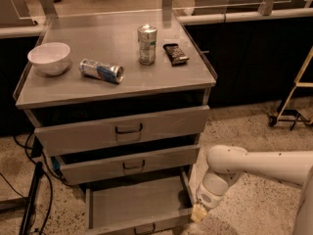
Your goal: Close bottom drawer
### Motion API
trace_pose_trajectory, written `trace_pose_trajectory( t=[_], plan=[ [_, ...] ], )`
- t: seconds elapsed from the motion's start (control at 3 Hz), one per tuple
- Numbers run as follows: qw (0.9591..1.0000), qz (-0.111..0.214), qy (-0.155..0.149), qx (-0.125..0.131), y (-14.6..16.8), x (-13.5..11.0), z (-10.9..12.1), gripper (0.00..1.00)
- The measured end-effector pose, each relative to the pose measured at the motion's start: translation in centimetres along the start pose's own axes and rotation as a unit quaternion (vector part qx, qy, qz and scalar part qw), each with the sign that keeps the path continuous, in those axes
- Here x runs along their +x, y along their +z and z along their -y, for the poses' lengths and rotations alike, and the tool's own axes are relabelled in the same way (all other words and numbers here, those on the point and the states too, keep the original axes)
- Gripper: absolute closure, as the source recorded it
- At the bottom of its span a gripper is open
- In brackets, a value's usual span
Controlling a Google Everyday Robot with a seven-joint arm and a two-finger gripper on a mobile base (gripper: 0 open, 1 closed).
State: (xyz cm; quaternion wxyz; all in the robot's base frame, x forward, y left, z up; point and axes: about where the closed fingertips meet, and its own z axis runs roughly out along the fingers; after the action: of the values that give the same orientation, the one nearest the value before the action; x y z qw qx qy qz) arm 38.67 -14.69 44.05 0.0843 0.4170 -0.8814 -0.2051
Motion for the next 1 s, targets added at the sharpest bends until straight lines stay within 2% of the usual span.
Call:
trace_pose_trajectory(
  t=[0.33, 0.67, 1.0],
  plan=[
    [1.0000, -0.001, 0.000, 0.000, 0.0, 0.0, 0.0, 1.00],
    [0.9999, -0.001, 0.012, 0.007, 1.4, 0.2, 0.3, 1.00],
    [0.9989, 0.004, 0.044, 0.015, 4.6, 0.2, 1.5, 1.00]
  ],
)
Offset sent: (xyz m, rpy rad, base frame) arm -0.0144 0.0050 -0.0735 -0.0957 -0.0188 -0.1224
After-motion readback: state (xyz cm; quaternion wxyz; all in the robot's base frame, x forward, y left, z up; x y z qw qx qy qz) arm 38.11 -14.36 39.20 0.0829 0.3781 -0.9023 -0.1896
